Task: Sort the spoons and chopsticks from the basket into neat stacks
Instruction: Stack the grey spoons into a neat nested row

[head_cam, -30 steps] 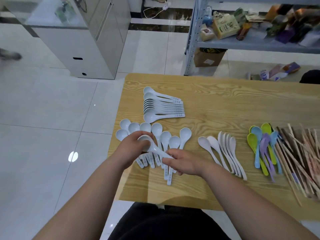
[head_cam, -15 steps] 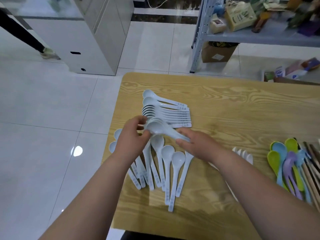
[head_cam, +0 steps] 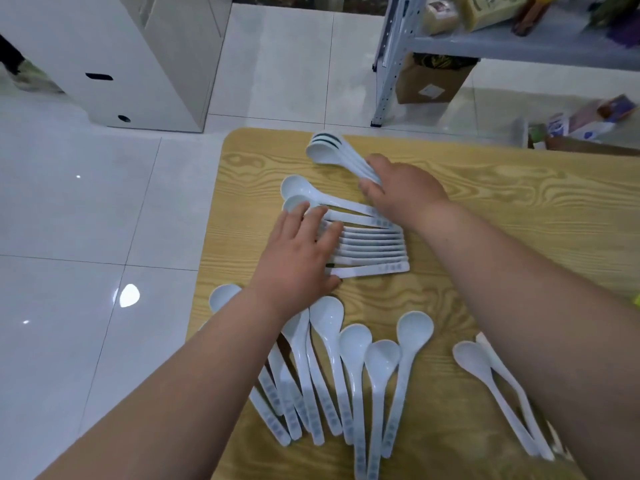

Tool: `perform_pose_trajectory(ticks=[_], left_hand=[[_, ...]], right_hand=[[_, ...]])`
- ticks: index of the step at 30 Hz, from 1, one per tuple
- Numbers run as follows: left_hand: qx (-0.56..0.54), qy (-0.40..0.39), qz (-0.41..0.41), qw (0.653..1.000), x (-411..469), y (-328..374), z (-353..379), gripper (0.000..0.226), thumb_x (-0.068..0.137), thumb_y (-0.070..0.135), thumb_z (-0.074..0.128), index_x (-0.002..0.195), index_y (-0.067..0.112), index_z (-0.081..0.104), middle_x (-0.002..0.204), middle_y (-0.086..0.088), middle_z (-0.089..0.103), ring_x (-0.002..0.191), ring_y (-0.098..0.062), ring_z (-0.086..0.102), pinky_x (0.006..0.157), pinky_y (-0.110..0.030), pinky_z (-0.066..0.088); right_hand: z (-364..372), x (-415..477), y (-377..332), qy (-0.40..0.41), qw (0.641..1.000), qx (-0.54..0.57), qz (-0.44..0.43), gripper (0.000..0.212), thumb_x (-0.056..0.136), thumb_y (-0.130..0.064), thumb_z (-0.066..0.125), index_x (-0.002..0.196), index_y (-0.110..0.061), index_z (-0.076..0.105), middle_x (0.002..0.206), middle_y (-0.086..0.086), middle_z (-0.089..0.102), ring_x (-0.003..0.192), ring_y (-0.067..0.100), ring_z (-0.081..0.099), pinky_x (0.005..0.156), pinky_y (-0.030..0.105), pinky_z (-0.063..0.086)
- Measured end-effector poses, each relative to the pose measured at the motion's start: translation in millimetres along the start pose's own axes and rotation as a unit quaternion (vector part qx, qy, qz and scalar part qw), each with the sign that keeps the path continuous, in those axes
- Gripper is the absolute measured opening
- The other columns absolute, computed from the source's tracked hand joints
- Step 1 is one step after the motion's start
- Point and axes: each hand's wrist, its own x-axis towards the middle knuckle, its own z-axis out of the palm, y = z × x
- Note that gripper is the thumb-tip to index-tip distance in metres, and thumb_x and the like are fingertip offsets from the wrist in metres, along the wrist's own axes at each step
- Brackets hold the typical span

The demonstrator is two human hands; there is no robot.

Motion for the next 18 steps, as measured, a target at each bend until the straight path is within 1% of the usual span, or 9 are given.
perform_pose_trajectory(ticks=[3,5,6,8,10,13,15,16,18], left_hand=[[-0.005,0.014,0.001,1.000,3.2,-2.9,6.8,0.084,0.064,0.048,0.080,0.137,0.015,0.055,0.144,-0.017,0.048,0.135,-0.041,0.037,0.111,-0.060,0.035],[-0.003,0.030,0.001,1.000,4.3,-3.2,8.5,0.085,0.065,0.046,0.080,0.140,0.016,0.053,0.145,-0.018,0.047,0.136,-0.041,0.037,0.109,-0.059,0.037],[-0.002,0.036,-0.003,0.999,4.8,-3.8,8.3,0.089,0.064,0.047,0.080,0.142,0.016,0.051,0.147,-0.018,0.045,0.137,-0.041,0.037,0.109,-0.057,0.037],[-0.003,0.046,-0.020,0.999,6.1,-4.8,7.1,0.097,0.064,0.050,0.081,0.148,0.018,0.044,0.152,-0.018,0.040,0.141,-0.041,0.032,0.110,-0.055,0.033],[0.011,0.046,-0.040,0.998,7.7,-5.2,4.8,0.105,0.065,0.058,0.077,0.153,0.018,0.036,0.159,-0.018,0.030,0.147,-0.039,0.022,0.116,-0.054,0.022],[0.023,0.019,-0.054,0.998,12.6,-7.3,1.3,0.116,0.070,0.066,0.071,0.159,0.019,0.016,0.166,-0.017,0.009,0.153,-0.038,0.001,0.121,-0.053,0.009],[0.007,-0.005,-0.052,0.999,16.2,-11.2,1.6,0.120,0.073,0.068,0.069,0.160,0.017,0.005,0.167,-0.017,-0.002,0.153,-0.038,-0.009,0.124,-0.052,0.007],[0.004,-0.010,-0.047,0.999,17.2,-13.3,2.1,0.121,0.073,0.068,0.069,0.160,0.015,0.004,0.167,-0.018,-0.002,0.153,-0.039,-0.009,0.125,-0.052,0.007],[0.012,-0.012,-0.037,0.999,17.4,-16.2,4.1,0.118,0.074,0.066,0.067,0.160,0.010,0.009,0.166,-0.019,0.004,0.153,-0.040,-0.003,0.124,-0.054,0.011]], right_hand=[[7.1,10.1,-4.9,-0.051,0.998,-0.016,-0.046,0.050,0.103,-0.054,0.037,0.144,-0.026,0.041,0.122,0.013,0.062,0.107,0.035,0.059,0.080,0.041,0.047],[12.6,8.2,-6.5,-0.070,0.995,-0.017,-0.076,0.052,0.101,-0.057,0.038,0.146,-0.030,0.041,0.130,0.010,0.057,0.115,0.033,0.056,0.086,0.040,0.047],[15.3,5.3,-7.3,-0.073,0.993,-0.020,-0.087,0.054,0.100,-0.058,0.037,0.146,-0.031,0.042,0.131,0.008,0.056,0.117,0.032,0.055,0.088,0.040,0.046],[20.8,0.0,-6.4,-0.061,0.991,-0.036,-0.114,0.061,0.096,-0.062,0.031,0.146,-0.031,0.046,0.125,0.006,0.056,0.117,0.030,0.051,0.093,0.041,0.043],[26.1,-3.4,-3.0,-0.034,0.989,-0.041,-0.137,0.066,0.093,-0.065,0.022,0.141,-0.031,0.052,0.114,0.002,0.053,0.115,0.027,0.046,0.098,0.045,0.041],[33.1,-4.7,1.8,-0.016,0.990,-0.022,-0.137,0.063,0.092,-0.063,0.020,0.140,-0.036,0.051,0.106,-0.007,0.036,0.110,0.021,0.039,0.101,0.044,0.035],[34.1,-5.9,1.9,-0.018,0.991,-0.011,-0.133,0.060,0.092,-0.058,0.021,0.141,-0.037,0.049,0.107,-0.008,0.036,0.110,0.019,0.037,0.103,0.043,0.032],[33.9,-7.1,2.4,-0.017,0.990,-0.007,-0.137,0.059,0.092,-0.054,0.022,0.142,-0.037,0.049,0.109,-0.006,0.038,0.111,0.020,0.038,0.103,0.044,0.032],[33.5,-8.9,6.6,-0.011,0.989,-0.005,-0.144,0.057,0.092,-0.049,0.024,0.142,-0.038,0.048,0.117,-0.002,0.045,0.117,0.021,0.039,0.105,0.046,0.031]])
